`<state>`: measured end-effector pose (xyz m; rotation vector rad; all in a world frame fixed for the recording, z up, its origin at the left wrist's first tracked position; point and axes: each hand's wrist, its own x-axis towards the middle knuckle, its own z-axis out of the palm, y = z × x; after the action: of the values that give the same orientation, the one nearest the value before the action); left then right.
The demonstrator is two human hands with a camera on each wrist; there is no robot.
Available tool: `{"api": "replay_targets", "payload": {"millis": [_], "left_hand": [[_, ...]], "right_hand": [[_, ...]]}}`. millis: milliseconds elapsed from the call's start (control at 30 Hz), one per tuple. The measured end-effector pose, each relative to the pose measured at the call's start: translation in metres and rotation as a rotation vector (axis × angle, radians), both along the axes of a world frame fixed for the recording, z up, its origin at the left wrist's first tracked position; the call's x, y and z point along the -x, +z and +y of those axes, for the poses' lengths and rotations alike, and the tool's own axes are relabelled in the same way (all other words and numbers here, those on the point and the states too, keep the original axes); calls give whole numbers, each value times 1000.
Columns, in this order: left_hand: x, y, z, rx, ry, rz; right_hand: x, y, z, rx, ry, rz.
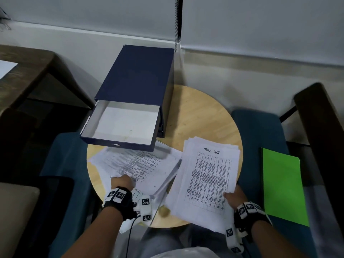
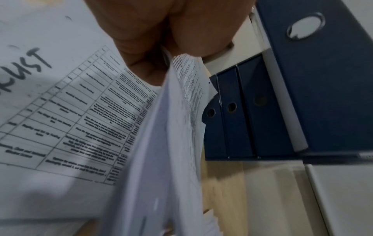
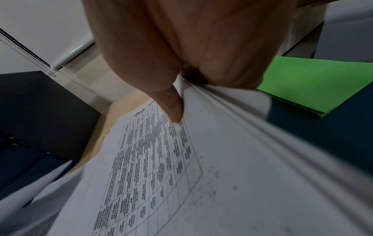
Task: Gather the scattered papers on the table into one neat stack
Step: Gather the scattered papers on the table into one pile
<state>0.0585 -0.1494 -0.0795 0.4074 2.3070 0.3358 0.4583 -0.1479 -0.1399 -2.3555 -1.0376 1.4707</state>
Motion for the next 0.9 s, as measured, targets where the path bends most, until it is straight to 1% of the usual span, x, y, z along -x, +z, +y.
{"api": "replay_targets", "payload": {"millis": [67, 100, 133, 200, 267, 333, 367, 400, 433, 500, 567, 600, 633, 667, 700, 733, 767, 800, 833, 900], "left_hand": [[0, 11, 0, 127, -183, 71], [-2, 14, 0, 151, -270, 96], [-2, 13, -1, 182, -403, 148], [-11, 19, 0, 105, -460, 130], [-26, 23, 0, 74, -476, 25], [-45, 16, 2, 2, -276, -244], [-54, 9, 2, -89, -180, -376], [-64, 1, 2, -150, -151, -471], [-73, -2, 3, -157, -140, -501], [-88, -7, 2, -144, -302, -461], [-101, -3, 3, -169, -508, -388], [-105, -3, 5, -191, -622, -327], [-109, 1, 8, -217, -724, -265], [-113, 6, 11, -250, -794, -222], [-116, 12, 13, -304, -844, -191], [-119, 17, 17, -368, -878, -172], [-121, 21, 20, -425, -899, -165], [-122, 23, 24, -472, -901, -170], [-123, 23, 29, -493, -898, -180], [-127, 20, 38, -435, -906, -184]], "right_hand": [[-2, 1, -1, -9, 11, -4], [-3, -1, -1, -12, 11, -1], [-3, 0, -1, -18, 18, 4], [-3, 0, -1, -25, 13, 18], [-3, -2, -1, -15, -3, 38], [-5, -7, 0, 10, -19, 48], [-6, -11, 0, 9, -16, 52], [-8, -14, 1, 4, -4, 54], [-9, -15, 2, -6, 9, 62], [-11, -8, 4, -59, 28, 119], [-14, -6, 4, -66, 68, 153], [-19, -13, 3, -54, 61, 152], [-27, -33, 1, -37, 26, 158], [-32, -40, -1, -12, 3, 162], [-36, -51, -2, -16, -35, 177], [-32, -44, 0, -12, -67, 187], [-20, -16, 1, -3, -107, 189], [-14, 2, 3, -4, -131, 196], [-14, 3, 3, -11, -194, 241], [-13, 8, 1, -32, -345, 328]]}}
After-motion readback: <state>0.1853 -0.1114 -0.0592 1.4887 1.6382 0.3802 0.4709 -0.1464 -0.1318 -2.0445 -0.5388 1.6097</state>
